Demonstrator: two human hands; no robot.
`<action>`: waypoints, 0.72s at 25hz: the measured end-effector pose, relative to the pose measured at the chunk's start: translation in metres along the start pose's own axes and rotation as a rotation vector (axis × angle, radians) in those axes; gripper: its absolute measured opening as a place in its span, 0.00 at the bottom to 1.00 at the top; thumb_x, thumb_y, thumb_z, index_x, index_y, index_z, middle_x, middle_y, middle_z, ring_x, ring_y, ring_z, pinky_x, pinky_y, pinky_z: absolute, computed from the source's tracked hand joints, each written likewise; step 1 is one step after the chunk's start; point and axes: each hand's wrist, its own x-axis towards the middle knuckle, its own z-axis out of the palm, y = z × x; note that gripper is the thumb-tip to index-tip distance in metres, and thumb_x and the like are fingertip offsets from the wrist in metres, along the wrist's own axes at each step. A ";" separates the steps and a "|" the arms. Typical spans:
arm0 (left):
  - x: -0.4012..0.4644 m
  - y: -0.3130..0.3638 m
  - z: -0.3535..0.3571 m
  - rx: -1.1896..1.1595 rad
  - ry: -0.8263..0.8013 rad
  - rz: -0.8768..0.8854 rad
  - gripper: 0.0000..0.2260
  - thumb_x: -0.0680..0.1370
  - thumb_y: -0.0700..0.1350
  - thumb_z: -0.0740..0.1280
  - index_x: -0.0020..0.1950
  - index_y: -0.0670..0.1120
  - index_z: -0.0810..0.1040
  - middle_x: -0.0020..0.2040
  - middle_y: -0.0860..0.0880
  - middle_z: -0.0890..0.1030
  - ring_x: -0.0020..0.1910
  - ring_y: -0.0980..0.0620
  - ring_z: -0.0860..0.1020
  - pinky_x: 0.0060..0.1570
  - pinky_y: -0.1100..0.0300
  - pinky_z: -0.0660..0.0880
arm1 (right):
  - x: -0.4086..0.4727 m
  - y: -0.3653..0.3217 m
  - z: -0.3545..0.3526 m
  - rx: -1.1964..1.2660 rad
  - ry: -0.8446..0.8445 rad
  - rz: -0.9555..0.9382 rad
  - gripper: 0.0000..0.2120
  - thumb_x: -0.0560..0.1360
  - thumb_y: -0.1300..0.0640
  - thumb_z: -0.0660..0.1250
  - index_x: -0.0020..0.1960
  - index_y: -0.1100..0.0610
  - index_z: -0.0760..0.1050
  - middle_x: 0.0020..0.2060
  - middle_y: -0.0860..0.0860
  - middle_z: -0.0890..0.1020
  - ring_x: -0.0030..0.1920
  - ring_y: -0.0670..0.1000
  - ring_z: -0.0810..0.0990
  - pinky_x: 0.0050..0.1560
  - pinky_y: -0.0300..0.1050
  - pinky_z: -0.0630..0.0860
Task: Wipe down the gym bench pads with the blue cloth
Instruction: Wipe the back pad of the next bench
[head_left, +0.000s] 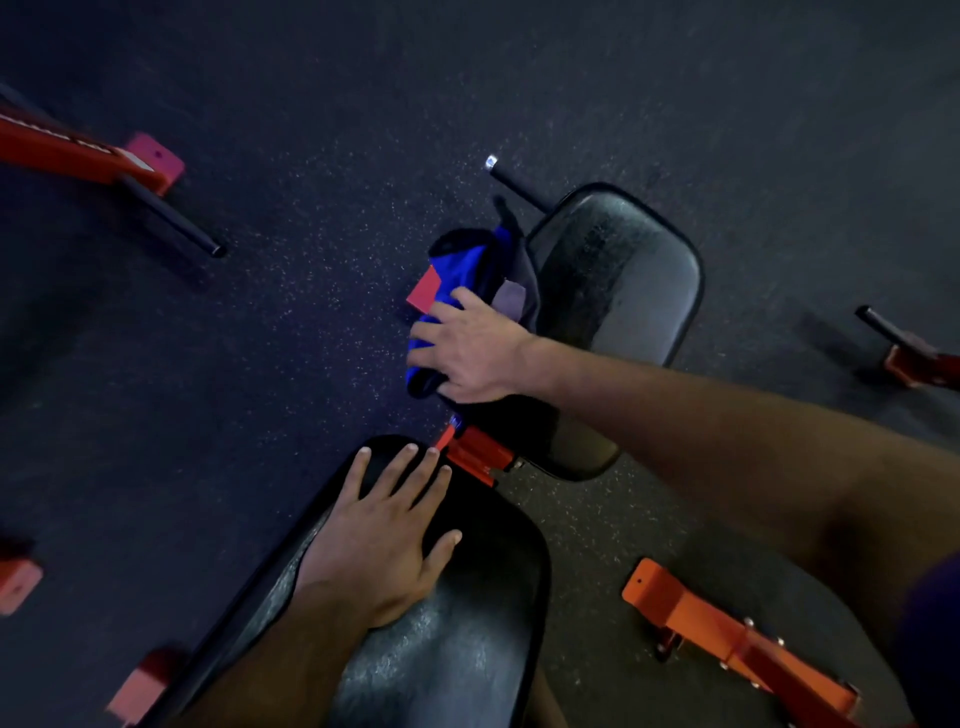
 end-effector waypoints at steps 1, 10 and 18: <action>0.000 0.000 0.000 -0.003 -0.001 -0.005 0.29 0.81 0.63 0.55 0.74 0.46 0.75 0.75 0.46 0.73 0.76 0.45 0.69 0.71 0.37 0.57 | -0.004 0.012 -0.001 0.003 0.004 -0.019 0.23 0.70 0.40 0.55 0.58 0.48 0.76 0.54 0.50 0.79 0.52 0.56 0.74 0.53 0.55 0.66; -0.001 -0.001 0.001 -0.010 -0.019 -0.008 0.30 0.82 0.64 0.52 0.76 0.47 0.72 0.76 0.47 0.71 0.77 0.46 0.67 0.72 0.37 0.54 | -0.033 0.169 -0.016 0.180 -0.094 0.730 0.22 0.76 0.41 0.55 0.61 0.52 0.77 0.61 0.55 0.78 0.63 0.59 0.73 0.63 0.60 0.64; 0.000 0.000 -0.001 -0.019 -0.027 -0.005 0.30 0.81 0.63 0.54 0.75 0.46 0.74 0.75 0.46 0.73 0.77 0.45 0.68 0.73 0.37 0.55 | 0.013 0.014 -0.013 0.058 -0.073 0.200 0.22 0.75 0.39 0.57 0.63 0.47 0.75 0.59 0.48 0.77 0.58 0.56 0.74 0.58 0.58 0.63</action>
